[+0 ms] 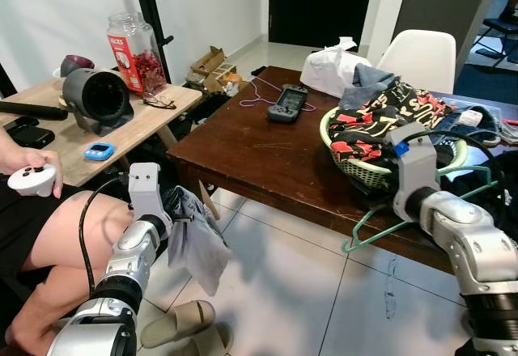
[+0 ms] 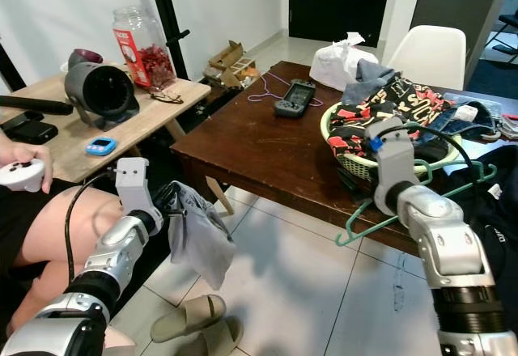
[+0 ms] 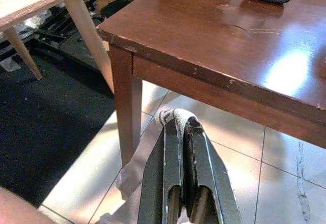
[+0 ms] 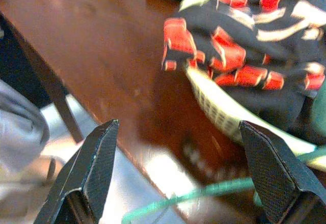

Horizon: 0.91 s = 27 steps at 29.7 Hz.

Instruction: Hang hanger

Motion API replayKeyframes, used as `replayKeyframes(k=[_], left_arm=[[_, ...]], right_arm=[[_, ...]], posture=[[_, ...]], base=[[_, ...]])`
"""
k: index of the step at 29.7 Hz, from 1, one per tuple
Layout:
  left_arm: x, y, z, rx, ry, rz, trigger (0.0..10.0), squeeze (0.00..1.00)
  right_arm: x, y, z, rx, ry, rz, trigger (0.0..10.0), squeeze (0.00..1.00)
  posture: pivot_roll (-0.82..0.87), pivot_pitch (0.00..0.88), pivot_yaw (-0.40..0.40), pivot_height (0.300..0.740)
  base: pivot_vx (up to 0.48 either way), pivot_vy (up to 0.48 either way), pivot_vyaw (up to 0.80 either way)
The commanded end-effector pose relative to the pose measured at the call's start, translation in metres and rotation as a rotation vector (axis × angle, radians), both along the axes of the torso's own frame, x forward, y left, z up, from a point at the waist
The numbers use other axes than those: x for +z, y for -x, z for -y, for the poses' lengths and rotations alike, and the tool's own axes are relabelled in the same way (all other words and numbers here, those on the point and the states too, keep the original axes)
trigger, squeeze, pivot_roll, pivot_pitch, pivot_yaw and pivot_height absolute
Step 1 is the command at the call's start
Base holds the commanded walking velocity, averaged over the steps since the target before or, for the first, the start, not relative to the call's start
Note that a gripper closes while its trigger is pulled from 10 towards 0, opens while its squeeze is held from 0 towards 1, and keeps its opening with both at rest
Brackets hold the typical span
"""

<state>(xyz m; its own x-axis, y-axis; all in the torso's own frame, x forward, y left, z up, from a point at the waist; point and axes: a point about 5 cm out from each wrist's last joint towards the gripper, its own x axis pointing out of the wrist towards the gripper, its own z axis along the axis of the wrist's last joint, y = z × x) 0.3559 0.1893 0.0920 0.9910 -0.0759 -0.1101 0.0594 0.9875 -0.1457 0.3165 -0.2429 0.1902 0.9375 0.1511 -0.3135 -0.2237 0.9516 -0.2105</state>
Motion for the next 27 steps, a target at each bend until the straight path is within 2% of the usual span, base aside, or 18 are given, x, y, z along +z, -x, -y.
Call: replayKeyframes(k=[1, 4, 5, 6, 7, 8, 9, 10, 12, 13, 14, 16, 19, 20, 22, 23, 27], left_arm=[[-0.004, 0.002, -0.002, 0.004, 0.0, -0.009, 10.0, 0.0], [-0.004, 0.002, -0.002, 0.002, 0.0, -0.009, 10.0, 0.0], [-0.004, 0.002, -0.002, 0.001, -0.001, -0.009, 10.0, 0.0], [-0.004, 0.002, -0.002, 0.001, -0.001, -0.009, 10.0, 0.0], [-0.004, 0.003, -0.002, 0.001, -0.001, -0.009, 10.0, 0.0], [-0.004, 0.003, -0.002, 0.001, -0.001, -0.009, 10.0, 0.0], [-0.004, 0.003, -0.002, 0.001, -0.001, -0.009, 10.0, 0.0], [-0.004, 0.003, -0.002, 0.001, -0.001, -0.009, 10.0, 0.0], [-0.004, 0.003, -0.002, 0.001, -0.001, -0.009, 10.0, 0.0], [-0.004, 0.003, -0.002, 0.001, -0.001, -0.009, 10.0, 0.0], [-0.004, 0.003, -0.002, 0.001, -0.001, -0.009, 10.0, 0.0], [-0.005, 0.003, -0.001, -0.002, -0.001, -0.009, 10.0, 0.0], [-0.005, 0.003, -0.001, -0.002, -0.001, -0.009, 10.0, 0.0], [-0.005, 0.003, -0.001, -0.002, -0.001, -0.009, 10.0, 0.0], [-0.005, 0.003, -0.001, -0.002, -0.001, -0.009, 10.0, 0.0], [-0.005, 0.003, -0.001, -0.003, 0.0, -0.009, 10.0, 0.0], [-0.004, 0.003, 0.0, -0.002, 0.001, -0.007, 10.0, 0.0]], right_arm=[[0.001, 0.002, 0.001, -0.013, 0.002, -0.022, 10.0, 1.0], [0.006, 0.003, 0.009, -0.055, 0.022, -0.026, 10.0, 1.0], [0.008, 0.004, 0.014, -0.078, 0.035, -0.025, 10.0, 0.9], [0.008, 0.004, 0.014, -0.078, 0.035, -0.025, 10.0, 0.9], [0.009, 0.004, 0.019, -0.101, 0.047, -0.023, 10.0, 0.75], [0.009, 0.004, 0.019, -0.101, 0.047, -0.023, 10.0, 0.75], [0.011, 0.005, 0.022, -0.122, 0.054, -0.027, 10.0, 0.45], [0.012, 0.005, 0.026, -0.146, 0.06, -0.029, 10.0, 0.28], [0.012, 0.005, 0.026, -0.146, 0.06, -0.029, 10.0, 0.28], [0.013, 0.005, 0.031, -0.179, 0.058, -0.024, 10.0, 0.0], [0.013, 0.005, 0.031, -0.179, 0.058, -0.024, 10.0, 0.0], [0.011, 0.006, 0.042, -0.283, 0.053, -0.033, 10.0, 0.0], [0.011, 0.006, 0.042, -0.283, 0.053, -0.033, 10.0, 0.0], [0.008, 0.005, 0.047, -0.349, 0.032, -0.038, 10.0, 0.0], [0.008, 0.005, 0.047, -0.349, 0.032, -0.038, 10.0, 0.0], [0.0, 0.003, 0.049, -0.415, -0.011, -0.05, 10.0, 0.0], [-0.015, -0.001, 0.044, -0.501, -0.079, -0.068, 10.0, 0.0]], posture=[[-0.01, 0.008, 0.048, 0.74], [-0.01, 0.008, 0.048, 0.74], [-0.01, 0.007, 0.046, 0.74], [-0.01, 0.007, 0.046, 0.74], [-0.01, 0.007, 0.046, 0.74], [-0.01, 0.007, 0.046, 0.74], [-0.01, 0.007, 0.046, 0.74], [-0.01, 0.007, 0.046, 0.74], [-0.01, 0.007, 0.046, 0.74], [-0.01, 0.004, 0.047, 0.74], [-0.01, 0.004, 0.047, 0.74], [-0.01, 0.002, 0.047, 0.74], [-0.01, 0.002, 0.047, 0.74], [-0.01, 0.002, 0.047, 0.74], [-0.01, 0.002, 0.047, 0.74], [-0.01, 0.004, 0.046, 0.74], [0.0, 0.007, 0.043, 0.74]], base=[[0.0, 0.0, 0.0], [0.0, 0.0, 0.0], [0.0, 0.0, 0.0], [0.0, 0.0, 0.0], [0.0, 0.0, 0.0], [0.0, 0.0, 0.0], [0.0, 0.0, 0.0], [0.0, 0.0, 0.0], [0.0, 0.0, 0.0], [0.0, 0.0, 0.0], [0.0, 0.0, 0.0], [0.0, 0.0, 0.0], [0.0, 0.0, 0.0], [0.0, 0.0, 0.0], [0.0, 0.0, 0.0], [0.0, 0.0, 0.0], [0.0, 0.0, 0.0]])
